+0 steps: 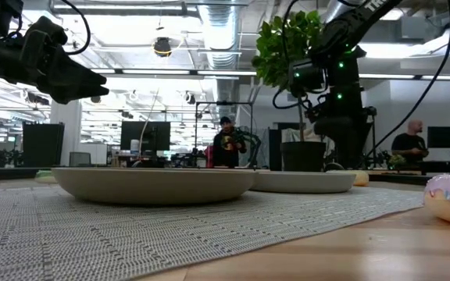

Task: Pick & Place donuts
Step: Put the big blue donut on the gray plate

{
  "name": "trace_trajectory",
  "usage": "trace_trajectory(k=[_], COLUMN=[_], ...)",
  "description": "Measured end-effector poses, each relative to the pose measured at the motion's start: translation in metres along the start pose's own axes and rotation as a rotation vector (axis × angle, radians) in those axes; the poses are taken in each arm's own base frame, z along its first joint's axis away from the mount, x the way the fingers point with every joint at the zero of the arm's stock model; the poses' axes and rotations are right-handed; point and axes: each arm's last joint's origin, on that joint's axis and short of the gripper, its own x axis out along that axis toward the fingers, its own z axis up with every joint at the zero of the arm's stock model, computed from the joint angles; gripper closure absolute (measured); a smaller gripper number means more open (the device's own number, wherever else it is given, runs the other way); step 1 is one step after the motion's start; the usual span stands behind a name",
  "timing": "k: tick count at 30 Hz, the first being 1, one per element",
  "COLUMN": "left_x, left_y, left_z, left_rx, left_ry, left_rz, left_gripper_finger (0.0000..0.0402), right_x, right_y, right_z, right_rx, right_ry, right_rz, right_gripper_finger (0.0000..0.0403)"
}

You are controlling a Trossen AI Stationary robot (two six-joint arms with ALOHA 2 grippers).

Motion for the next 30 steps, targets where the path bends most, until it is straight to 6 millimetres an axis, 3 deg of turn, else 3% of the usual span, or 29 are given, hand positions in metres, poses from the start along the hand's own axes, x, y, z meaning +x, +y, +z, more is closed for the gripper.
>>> trace_trajectory(k=[15, 30], left_x=[0.000, 0.000], left_y=[0.000, 0.000], left_z=[0.000, 0.000], left_rx=[0.000, -0.027], left_ry=[-0.001, 0.000], left_rz=[0.000, -0.010], left_gripper_finger=[0.0125, 0.0125], right_x=[0.018, 0.051], right_y=[-0.001, 0.006], right_z=[0.000, 0.007], right_rx=[0.040, 0.026], right_ry=[-0.063, 0.056], right_rz=[0.000, -0.025], right_gripper_finger=[0.0131, 0.0131])
